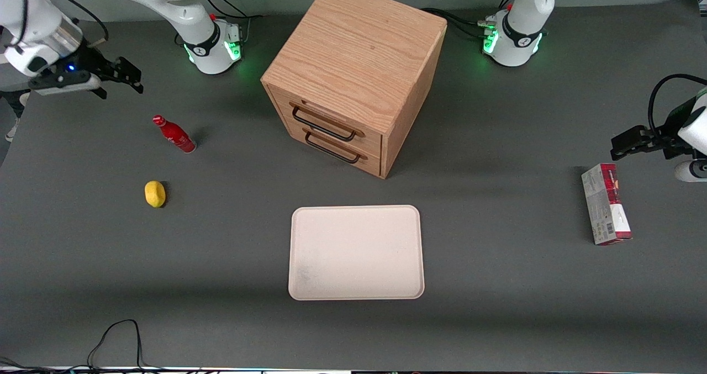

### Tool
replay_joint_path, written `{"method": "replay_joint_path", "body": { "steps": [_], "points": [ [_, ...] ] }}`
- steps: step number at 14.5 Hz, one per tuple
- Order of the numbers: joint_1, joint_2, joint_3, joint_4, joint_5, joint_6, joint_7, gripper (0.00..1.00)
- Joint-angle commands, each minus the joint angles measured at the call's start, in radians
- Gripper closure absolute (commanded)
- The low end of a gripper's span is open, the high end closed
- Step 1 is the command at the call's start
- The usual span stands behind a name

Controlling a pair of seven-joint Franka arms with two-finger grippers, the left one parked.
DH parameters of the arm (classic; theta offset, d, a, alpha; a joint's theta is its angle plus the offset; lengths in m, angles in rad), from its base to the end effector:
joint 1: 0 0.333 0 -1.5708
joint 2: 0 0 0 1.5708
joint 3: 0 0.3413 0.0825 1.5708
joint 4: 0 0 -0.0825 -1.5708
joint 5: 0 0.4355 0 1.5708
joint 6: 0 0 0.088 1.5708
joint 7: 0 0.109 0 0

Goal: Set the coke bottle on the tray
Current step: 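Lower the open right gripper around the bottle's neck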

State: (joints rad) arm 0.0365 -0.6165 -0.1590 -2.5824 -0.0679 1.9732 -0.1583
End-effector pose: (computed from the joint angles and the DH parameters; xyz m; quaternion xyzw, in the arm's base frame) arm 0.3901 -0.0525 0.4562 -0.9989 -0.0456 -0.0031 0.0143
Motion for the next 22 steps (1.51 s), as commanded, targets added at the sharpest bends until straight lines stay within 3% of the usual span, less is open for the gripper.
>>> {"method": "replay_joint_path", "body": {
  "steps": [1, 10, 16, 22],
  "points": [
    [0.003, 0.047, -0.020, -0.100, -0.012, 0.134, -0.017, 0.00],
    [0.003, 0.222, -0.020, -0.130, -0.012, 0.311, -0.021, 0.00],
    [0.002, 0.239, -0.073, -0.168, -0.012, 0.366, -0.021, 0.00],
    [0.008, 0.239, -0.071, -0.174, -0.012, 0.363, -0.018, 0.00]
  ]
}}
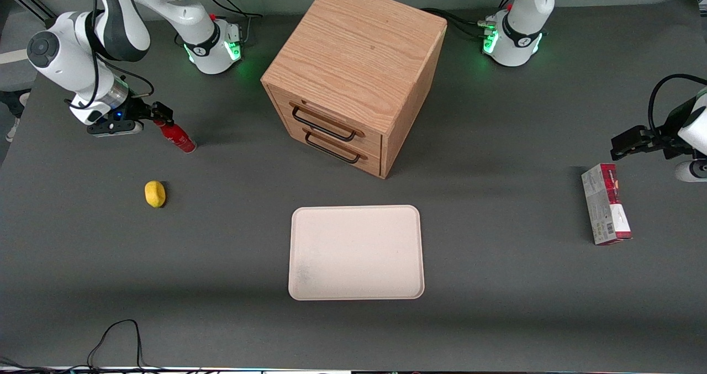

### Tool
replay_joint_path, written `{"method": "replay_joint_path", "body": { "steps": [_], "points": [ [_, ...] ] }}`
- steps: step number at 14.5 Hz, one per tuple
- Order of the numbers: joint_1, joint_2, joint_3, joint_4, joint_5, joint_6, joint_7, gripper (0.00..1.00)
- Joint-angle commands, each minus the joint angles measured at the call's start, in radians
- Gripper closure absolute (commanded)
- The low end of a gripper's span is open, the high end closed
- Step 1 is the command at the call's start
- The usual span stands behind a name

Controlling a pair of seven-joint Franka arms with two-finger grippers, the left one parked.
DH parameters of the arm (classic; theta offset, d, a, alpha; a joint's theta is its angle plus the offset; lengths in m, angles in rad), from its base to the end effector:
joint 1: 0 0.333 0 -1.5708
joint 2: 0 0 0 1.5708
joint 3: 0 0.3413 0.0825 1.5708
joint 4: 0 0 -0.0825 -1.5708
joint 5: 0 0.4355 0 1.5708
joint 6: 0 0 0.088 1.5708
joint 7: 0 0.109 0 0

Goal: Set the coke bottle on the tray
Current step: 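Lower the open right gripper around the bottle's neck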

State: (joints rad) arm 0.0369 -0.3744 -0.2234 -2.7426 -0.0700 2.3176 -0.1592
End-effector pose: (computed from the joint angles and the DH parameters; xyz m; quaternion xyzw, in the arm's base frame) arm 0.3917 -0.0674 0.3102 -0.9993 -0.0196 0.0256 0.0200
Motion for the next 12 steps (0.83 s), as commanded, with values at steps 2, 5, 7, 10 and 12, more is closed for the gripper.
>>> {"method": "replay_joint_path", "body": {
  "steps": [2, 5, 7, 10, 12],
  "points": [
    [0.008, -0.001, -0.007, -0.014, -0.010, 0.009, -0.016, 0.00],
    [0.008, -0.003, -0.007, -0.012, -0.010, -0.021, -0.016, 0.00],
    [0.009, -0.003, -0.007, -0.012, -0.010, -0.026, -0.016, 0.00],
    [0.009, 0.002, -0.005, -0.009, -0.010, -0.026, -0.016, 0.24],
    [0.009, 0.002, -0.002, -0.008, -0.010, -0.026, -0.017, 0.53]
  ]
}}
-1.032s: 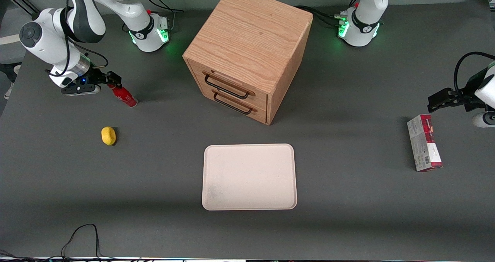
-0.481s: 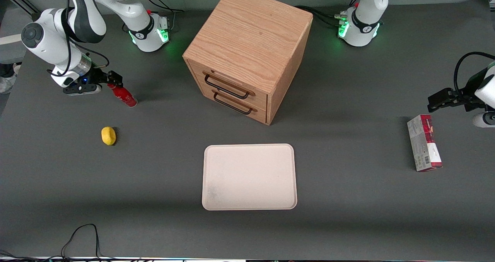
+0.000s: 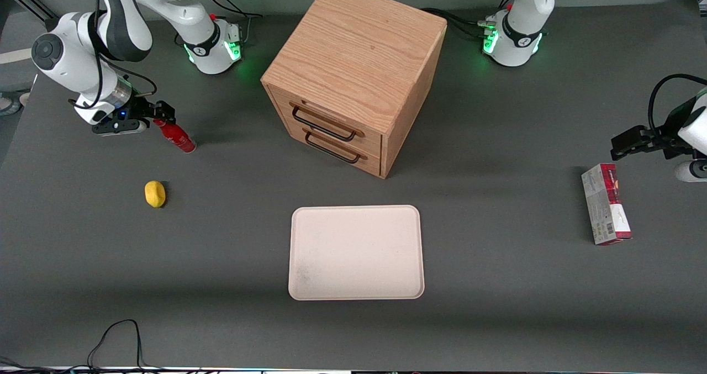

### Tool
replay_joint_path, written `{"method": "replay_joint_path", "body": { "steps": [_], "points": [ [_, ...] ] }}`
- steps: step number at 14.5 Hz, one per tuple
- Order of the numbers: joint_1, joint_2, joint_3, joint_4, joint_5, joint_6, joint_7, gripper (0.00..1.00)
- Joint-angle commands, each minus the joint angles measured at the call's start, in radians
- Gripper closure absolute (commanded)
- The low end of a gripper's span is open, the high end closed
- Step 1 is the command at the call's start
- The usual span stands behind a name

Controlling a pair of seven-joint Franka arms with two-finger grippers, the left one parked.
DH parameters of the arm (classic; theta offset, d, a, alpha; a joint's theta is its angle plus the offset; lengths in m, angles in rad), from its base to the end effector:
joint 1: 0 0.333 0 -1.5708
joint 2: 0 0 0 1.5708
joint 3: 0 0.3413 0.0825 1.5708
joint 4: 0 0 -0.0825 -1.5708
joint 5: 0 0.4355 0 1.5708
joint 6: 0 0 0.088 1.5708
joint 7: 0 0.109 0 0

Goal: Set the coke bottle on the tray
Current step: 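Close the right gripper on the bottle neck and lift it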

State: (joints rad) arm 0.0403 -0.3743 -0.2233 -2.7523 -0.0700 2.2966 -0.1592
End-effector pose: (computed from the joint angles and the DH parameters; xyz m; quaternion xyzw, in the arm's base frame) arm 0.3860 -0.0647 0.3042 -0.9987 -0.0218 0.0408 0.0223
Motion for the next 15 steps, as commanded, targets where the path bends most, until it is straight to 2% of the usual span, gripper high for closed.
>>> {"method": "replay_joint_path", "body": {
  "steps": [1, 3, 4, 7, 10, 15],
  "points": [
    [0.009, 0.002, -0.002, 0.005, -0.010, -0.014, -0.019, 0.69],
    [0.012, 0.002, -0.001, 0.010, -0.010, -0.028, -0.017, 0.88],
    [0.012, 0.002, 0.001, 0.013, -0.010, -0.032, -0.016, 0.92],
    [0.012, -0.002, 0.004, 0.039, -0.010, -0.054, -0.016, 0.94],
    [0.013, -0.017, 0.013, 0.136, -0.010, -0.156, -0.014, 0.95],
    [0.052, -0.008, 0.035, 0.480, -0.008, -0.438, -0.010, 0.95]
  ]
}}
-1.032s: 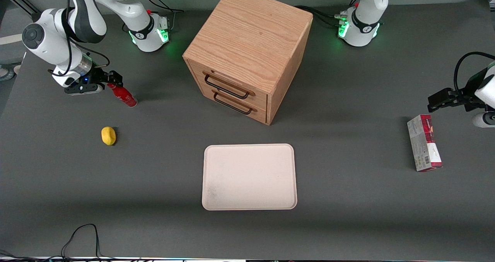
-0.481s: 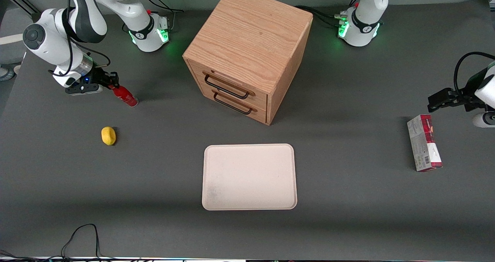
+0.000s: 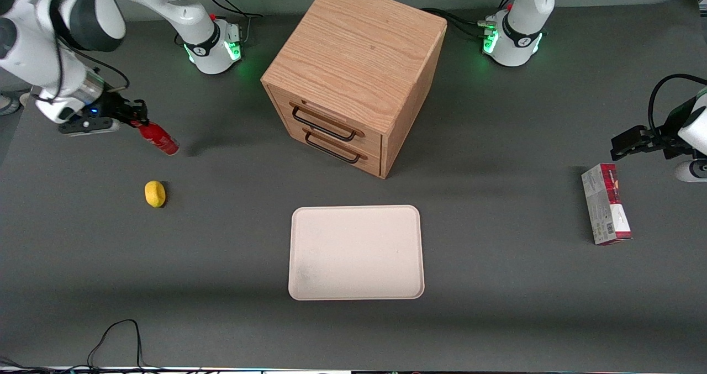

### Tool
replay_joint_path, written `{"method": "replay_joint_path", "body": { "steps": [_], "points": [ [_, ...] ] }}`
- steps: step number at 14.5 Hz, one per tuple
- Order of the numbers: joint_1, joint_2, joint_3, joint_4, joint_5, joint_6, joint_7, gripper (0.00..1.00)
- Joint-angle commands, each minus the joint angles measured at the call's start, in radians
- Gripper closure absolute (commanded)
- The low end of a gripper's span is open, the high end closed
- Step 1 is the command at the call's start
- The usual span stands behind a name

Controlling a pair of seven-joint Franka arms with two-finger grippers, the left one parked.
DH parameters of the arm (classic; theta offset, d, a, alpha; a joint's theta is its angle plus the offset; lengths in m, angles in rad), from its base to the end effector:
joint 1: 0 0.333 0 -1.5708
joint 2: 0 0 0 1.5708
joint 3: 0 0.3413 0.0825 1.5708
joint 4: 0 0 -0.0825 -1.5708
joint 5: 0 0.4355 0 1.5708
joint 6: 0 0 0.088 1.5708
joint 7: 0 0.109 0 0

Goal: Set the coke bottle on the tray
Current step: 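Close the right gripper on the bottle neck and lift it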

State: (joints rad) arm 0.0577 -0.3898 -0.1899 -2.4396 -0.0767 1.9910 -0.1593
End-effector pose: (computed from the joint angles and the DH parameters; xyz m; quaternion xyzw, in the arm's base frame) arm 0.4487 -0.0656 0.4352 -0.9988 -0.0384 0.0314 0.0058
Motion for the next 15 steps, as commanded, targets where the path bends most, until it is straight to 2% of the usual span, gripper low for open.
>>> {"method": "replay_joint_path", "body": {
  "steps": [1, 7, 10, 12, 15],
  "points": [
    [0.050, 0.021, 0.001, 0.257, -0.002, -0.197, -0.008, 0.96],
    [0.074, 0.230, 0.000, 0.802, 0.011, -0.591, -0.009, 0.98],
    [0.074, 0.265, 0.000, 0.876, 0.015, -0.621, -0.012, 0.98],
    [0.079, 0.319, 0.001, 0.921, 0.043, -0.621, -0.009, 0.98],
    [0.123, 0.587, 0.015, 1.231, 0.115, -0.644, -0.008, 0.98]
  ]
}}
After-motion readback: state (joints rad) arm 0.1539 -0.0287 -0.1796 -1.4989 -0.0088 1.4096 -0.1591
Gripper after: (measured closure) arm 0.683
